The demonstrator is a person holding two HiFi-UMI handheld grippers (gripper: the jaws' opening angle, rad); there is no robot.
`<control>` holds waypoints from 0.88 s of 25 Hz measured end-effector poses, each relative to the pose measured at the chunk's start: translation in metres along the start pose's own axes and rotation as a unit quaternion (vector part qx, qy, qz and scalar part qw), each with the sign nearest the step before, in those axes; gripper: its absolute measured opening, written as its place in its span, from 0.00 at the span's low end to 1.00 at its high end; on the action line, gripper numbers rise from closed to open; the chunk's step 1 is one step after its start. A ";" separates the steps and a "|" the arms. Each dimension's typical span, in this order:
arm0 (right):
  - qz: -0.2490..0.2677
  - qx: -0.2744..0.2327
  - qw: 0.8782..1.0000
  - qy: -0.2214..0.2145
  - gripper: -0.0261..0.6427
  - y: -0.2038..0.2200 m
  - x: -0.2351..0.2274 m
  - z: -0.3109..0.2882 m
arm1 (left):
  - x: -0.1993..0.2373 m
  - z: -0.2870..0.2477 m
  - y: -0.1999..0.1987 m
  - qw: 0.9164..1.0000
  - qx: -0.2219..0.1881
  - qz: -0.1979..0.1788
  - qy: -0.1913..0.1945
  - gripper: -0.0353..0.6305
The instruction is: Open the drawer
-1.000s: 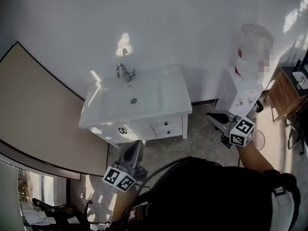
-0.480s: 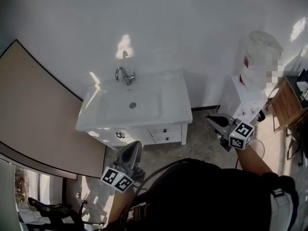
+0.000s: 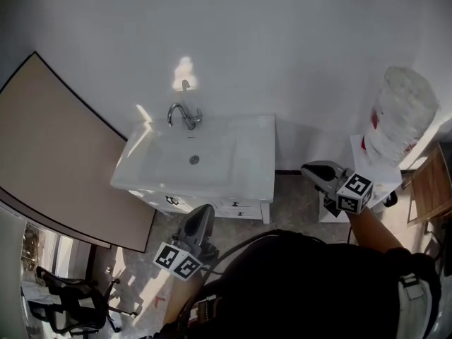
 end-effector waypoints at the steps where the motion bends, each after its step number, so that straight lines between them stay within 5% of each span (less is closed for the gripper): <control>1: 0.002 0.001 1.000 -0.006 0.03 0.000 -0.011 0.001 | -0.004 -0.009 0.001 1.000 0.000 -0.002 -0.006 0.04; 12: -0.019 0.000 0.999 -0.046 0.03 0.013 -0.076 0.010 | -0.021 -0.056 0.014 0.999 0.004 0.003 -0.052 0.04; 22: -0.026 0.019 0.999 0.009 0.03 0.016 -0.096 -0.031 | 0.047 -0.087 0.003 1.000 0.016 0.009 -0.005 0.04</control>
Point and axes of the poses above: the fingertips, and each gripper's own axes: z backward along the fingers, x to its left, y out of its underside, the point moved 4 cm from there along z, backward along the fingers, and after that the axes turned 9 degrees about x, right-handed, at the moved point
